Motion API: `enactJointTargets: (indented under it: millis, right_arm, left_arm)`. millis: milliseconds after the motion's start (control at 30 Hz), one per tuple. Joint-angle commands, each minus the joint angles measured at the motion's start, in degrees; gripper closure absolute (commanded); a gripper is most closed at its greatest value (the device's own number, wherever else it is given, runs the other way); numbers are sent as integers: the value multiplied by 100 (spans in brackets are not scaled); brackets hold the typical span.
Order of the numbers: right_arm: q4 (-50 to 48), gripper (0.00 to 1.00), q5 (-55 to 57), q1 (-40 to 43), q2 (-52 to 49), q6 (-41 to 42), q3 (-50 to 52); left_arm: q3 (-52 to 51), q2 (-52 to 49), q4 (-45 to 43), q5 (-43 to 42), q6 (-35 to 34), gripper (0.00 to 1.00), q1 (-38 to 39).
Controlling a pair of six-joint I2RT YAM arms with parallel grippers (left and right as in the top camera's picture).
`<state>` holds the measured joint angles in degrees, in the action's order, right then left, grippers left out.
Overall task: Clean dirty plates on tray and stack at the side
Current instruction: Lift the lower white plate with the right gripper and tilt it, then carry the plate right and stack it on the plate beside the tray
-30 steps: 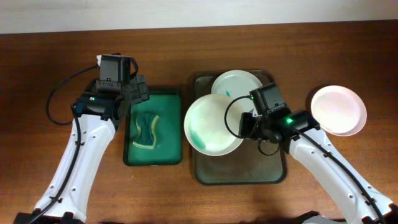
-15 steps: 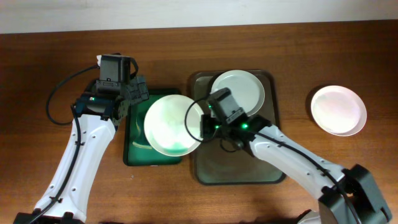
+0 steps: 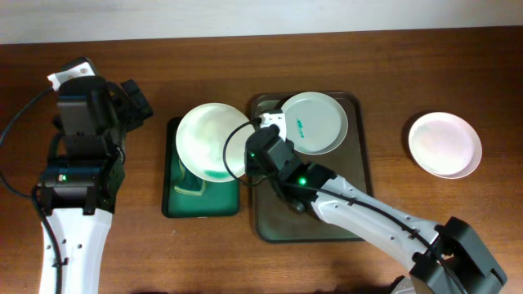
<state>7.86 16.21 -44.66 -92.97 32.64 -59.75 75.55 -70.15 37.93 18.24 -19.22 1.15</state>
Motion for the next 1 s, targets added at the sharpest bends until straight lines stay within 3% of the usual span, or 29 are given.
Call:
enactJointTargets:
  millis: [0,233,367,567,633,967]
  right_arm:
    - [-195,96,1051,-313,-15,-640,-96]
    - [-476,96,2404,-986,4,-2033,-315]
    - [-688,96,3512,-1596,4,-3254,-638]
    - [-1764,96,5097,-2256,2,-5217,-671]
    - [-2024,96,5187,-2321,2,-5480,-671]
    - [-2072,96,5202,-2232,2,-5281,-671]
  left_arm:
    - [57,-33,42,0,-66,1,-15]
    - [57,-33,48,0,-66,1,-15]
    - [57,-33,48,0,-66,1,-15]
    - [57,-33,48,0,-66,1,-15]
    - [57,-33,48,0,-66,1,-15]
    - [57,-33,48,0,-66,1,-15]
